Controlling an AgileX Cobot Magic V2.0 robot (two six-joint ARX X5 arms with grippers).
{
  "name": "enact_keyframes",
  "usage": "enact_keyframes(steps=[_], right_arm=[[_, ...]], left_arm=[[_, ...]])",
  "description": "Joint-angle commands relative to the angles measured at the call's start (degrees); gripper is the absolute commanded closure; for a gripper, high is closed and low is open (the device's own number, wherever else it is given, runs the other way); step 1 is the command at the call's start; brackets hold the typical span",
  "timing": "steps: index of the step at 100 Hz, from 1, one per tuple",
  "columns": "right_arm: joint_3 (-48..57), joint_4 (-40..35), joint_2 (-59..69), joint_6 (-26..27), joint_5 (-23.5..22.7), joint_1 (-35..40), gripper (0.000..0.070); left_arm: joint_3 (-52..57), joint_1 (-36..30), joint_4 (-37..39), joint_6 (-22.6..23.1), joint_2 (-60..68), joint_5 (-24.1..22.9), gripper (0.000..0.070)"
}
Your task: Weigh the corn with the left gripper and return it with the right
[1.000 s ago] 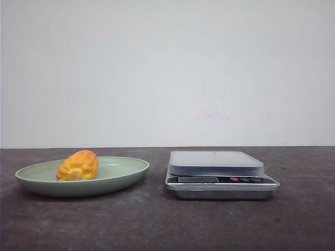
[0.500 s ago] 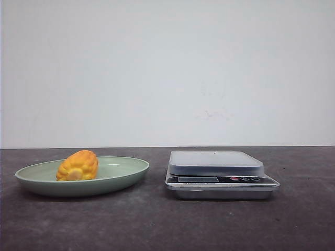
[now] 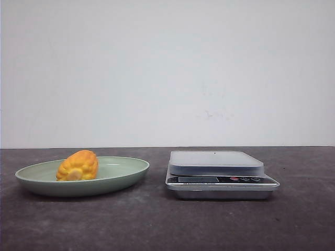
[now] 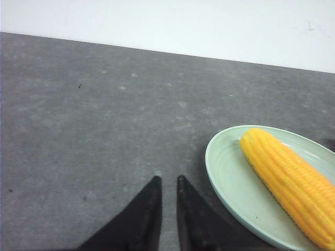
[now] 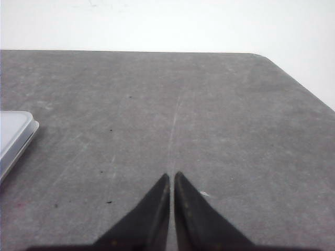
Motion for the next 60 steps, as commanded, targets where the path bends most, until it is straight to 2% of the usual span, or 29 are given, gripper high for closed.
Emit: enact_keyframes(steps=[1, 43, 52, 60], right_arm=[[-0.3, 0.6, -0.1, -0.3, 0.0, -0.1, 0.0691], [-0.3, 0.0, -0.1, 1.7, -0.5, -0.1, 0.0693], [0.2, 0.9, -0.1, 3.9, 0.3, -0.1, 0.0696], [2.7, 0.8, 0.0, 7.5, 0.3, 0.0, 0.0697]], left_arm=[[-0.8, 0.1, -0.3, 0.3, -0.1, 0.0, 0.0697], [-0.8, 0.1, 2.3, -0.3, -0.1, 0.0, 0.0697], [-0.2, 0.1, 2.6, -4.0, 0.0, -0.2, 0.0696], [2.2, 0.0, 2.6, -10.6, 0.0, 0.0, 0.069]])
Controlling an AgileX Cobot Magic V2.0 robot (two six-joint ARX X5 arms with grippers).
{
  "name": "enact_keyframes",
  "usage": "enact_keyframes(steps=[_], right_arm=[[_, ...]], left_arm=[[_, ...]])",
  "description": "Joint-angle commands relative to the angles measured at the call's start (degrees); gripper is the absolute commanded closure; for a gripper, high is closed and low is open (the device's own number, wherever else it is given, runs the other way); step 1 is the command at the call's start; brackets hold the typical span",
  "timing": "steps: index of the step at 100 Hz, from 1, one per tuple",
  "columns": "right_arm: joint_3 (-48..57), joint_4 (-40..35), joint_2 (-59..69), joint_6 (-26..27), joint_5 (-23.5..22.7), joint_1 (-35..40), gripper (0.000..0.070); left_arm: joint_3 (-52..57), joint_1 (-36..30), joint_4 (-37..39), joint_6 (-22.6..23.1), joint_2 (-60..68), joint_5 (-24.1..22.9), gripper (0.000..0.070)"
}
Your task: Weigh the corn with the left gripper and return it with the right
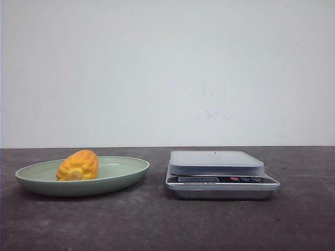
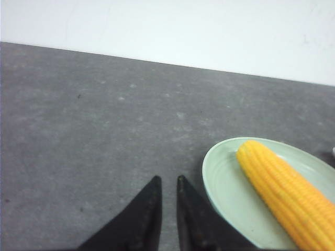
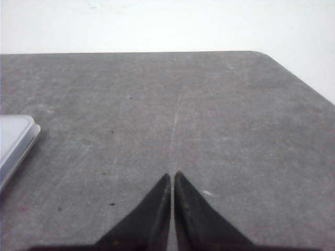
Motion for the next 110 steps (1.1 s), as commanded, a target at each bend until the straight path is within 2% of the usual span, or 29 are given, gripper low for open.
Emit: enact_keyframes(steps=[1, 4, 8, 20, 34, 46, 51, 54, 56, 59, 62, 66, 69, 76, 93, 110], right_arm=[[3.0, 0.9, 0.1, 5.1, 0.2, 0.0, 0.0697], [4.4, 1.0, 0.5, 6.4, 0.2, 0.0, 0.0697], [6.6, 1.1, 1.4, 7.1, 0.2, 0.0, 0.0697], [14.4, -0.2, 6.8, 7.1, 0.0, 0.0, 0.0697], [25.1, -4.4, 16.2, 7.5, -0.5, 0.0, 0.0697], [34.0, -9.3, 23.1, 5.1, -4.5, 0.0, 0.0697], [37.3, -11.0, 25.6, 4.7, -5.8, 0.0, 0.069], [39.2, -12.1, 26.9, 4.7, -6.3, 0.0, 0.0656], [40.4, -12.8, 27.8, 4.7, -6.4, 0.1, 0.0603], [42.1, -13.8, 29.0, 4.7, -6.3, 0.2, 0.0491], [43.6, -14.5, 30.2, 4.7, -6.3, 0.4, 0.0359], [45.3, -15.2, 31.5, 4.7, -6.5, 0.7, 0.0208], [46.3, -15.5, 32.3, 4.3, -6.9, 1.0, 0.0146], [48.1, -16.1, 33.7, 3.7, -8.0, 1.6, 0.0138], [51.1, -17.8, 36.8, 3.9, -11.2, 3.1, 0.0139], [51.9, -19.1, 39.4, 4.4, -13.8, 4.3, 0.0139]], left_arm=[[2.5, 0.0, 0.7, -8.1, 0.0, 0.1, 0.069], [4.3, -0.3, 0.8, -10.9, 0.3, 0.1, 0.069], [6.4, -0.4, 1.3, -12.0, 1.0, 0.1, 0.069], [15.0, -0.5, 3.0, -11.0, 7.3, -0.4, 0.069], [26.1, -0.4, 1.3, -9.7, 19.5, -0.2, 0.069], [34.5, -0.5, 0.1, -9.3, 29.4, 2.6, 0.0689], [37.5, -0.5, 0.0, -9.3, 33.0, 5.3, 0.0637], [39.2, -0.5, -0.5, -9.4, 35.0, 6.9, 0.0549], [40.3, -0.5, -0.9, -9.3, 36.3, 7.7, 0.0469], [41.8, -0.6, -1.6, -9.3, 38.1, 8.5, 0.0343], [43.2, -0.7, -2.5, -9.3, 39.7, 9.1, 0.0246], [44.8, -1.1, -4.0, -9.5, 41.5, 9.6, 0.0199], [45.8, -1.4, -5.0, -9.5, 42.8, 10.1, 0.0202], [48.0, -2.5, -7.4, -9.3, 45.2, 10.7, 0.0242], [52.9, -7.4, -9.5, -6.8, 50.8, 10.4, 0.0243], [56.6, -14.4, -11.5, -6.0, 58.5, 4.2, 0.0244]])
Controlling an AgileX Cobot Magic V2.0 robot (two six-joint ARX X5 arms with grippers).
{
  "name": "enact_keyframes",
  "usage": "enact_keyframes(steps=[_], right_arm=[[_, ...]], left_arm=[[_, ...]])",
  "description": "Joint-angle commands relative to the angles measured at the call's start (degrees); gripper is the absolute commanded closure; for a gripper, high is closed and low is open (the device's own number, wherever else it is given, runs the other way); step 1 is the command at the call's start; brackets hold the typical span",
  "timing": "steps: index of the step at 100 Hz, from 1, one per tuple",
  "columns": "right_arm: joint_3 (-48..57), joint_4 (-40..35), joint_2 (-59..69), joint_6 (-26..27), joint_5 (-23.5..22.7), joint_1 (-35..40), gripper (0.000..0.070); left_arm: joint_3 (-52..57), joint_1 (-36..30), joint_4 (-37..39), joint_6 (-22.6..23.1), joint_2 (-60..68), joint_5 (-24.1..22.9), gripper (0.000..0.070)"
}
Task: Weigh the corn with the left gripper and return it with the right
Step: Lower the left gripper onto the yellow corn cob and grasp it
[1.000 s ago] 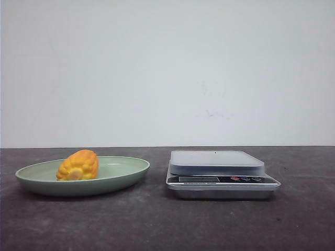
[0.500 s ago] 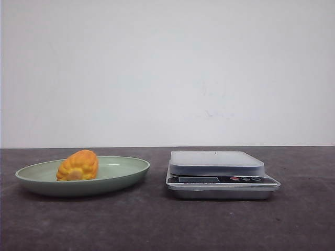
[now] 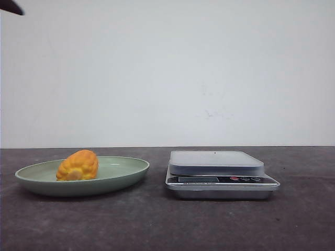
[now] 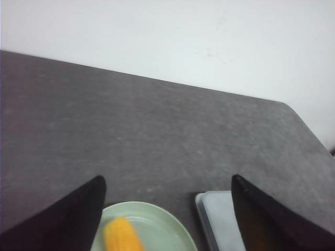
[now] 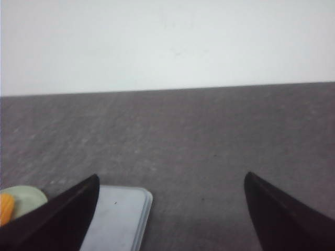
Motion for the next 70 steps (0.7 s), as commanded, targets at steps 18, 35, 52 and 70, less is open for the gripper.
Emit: enact_keyframes(steps=[18, 35, 52, 70], right_arm=[[1.0, -0.9, 2.3, 0.0, -0.7, 1.8, 0.0139], [1.0, -1.0, 2.3, -0.2, -0.7, 2.6, 0.0138], [1.0, -2.1, 2.3, -0.5, -0.7, 2.6, 0.0138], [1.0, -2.4, 2.3, -0.7, -0.7, 2.6, 0.0138]], left_arm=[[1.0, -8.0, -1.2, 1.3, 13.4, -8.7, 0.0243], [1.0, -10.7, -2.1, 0.2, 23.3, -10.3, 0.0242], [1.0, -11.4, -2.6, -2.0, 30.2, -10.3, 0.0242], [1.0, -11.7, -4.9, -2.5, 34.8, -10.3, 0.0242]])
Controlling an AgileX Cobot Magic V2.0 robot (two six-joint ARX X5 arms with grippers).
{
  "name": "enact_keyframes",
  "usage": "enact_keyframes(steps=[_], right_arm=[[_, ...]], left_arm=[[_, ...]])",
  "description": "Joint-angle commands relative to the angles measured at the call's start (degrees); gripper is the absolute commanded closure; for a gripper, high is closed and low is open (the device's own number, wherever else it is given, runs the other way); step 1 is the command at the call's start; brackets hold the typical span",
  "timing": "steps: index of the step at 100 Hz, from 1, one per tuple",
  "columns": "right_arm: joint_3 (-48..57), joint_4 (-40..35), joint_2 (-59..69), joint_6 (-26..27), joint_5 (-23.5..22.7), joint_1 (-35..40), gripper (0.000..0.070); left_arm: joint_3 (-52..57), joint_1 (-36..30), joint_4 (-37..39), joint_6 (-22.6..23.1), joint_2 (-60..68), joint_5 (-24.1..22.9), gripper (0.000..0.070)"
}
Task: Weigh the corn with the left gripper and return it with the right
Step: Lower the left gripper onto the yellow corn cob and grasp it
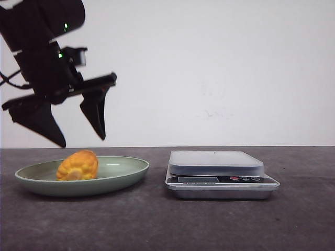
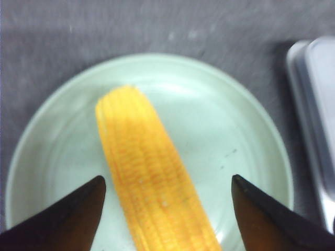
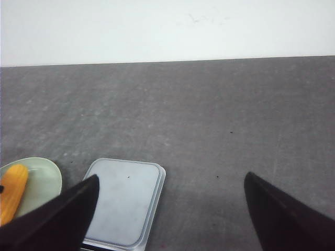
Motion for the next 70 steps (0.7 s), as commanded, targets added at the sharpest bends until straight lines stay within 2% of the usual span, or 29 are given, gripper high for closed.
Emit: enact_keyframes(steps=[1, 34, 38, 49, 61, 70], right_arm=[[1.0, 0.3, 0.2, -0.7, -0.1, 0.1, 0.0138], [1.0, 0.5, 0.2, -0.7, 0.0, 0.1, 0.0139], [1.0, 0.4, 0.2, -0.7, 0.0, 0.1, 0.0139], [1.0, 0.2, 0.2, -0.7, 0.0, 0.1, 0.0139], [1.0, 0.2, 0.2, -0.7, 0.0, 0.1, 0.0139], [1.0, 0.2, 0.2, -0.7, 0.0, 0.1, 0.0139]], left_arm=[[0.4, -0.6, -0.7, -0.7, 2.0, -0.4, 0.0242], [0.4, -2.5, -3.9, -1.0, 5.6, -1.8, 0.0248], [0.4, -2.7, -4.0, -1.0, 5.8, -1.8, 0.0303], [0.4, -3.5, -3.6, -0.9, 5.6, -1.8, 0.0522], [0.5, -3.8, -3.5, -0.4, 5.0, -1.8, 0.07], [0.5, -4.2, -3.6, -0.3, 3.4, -1.8, 0.0697]])
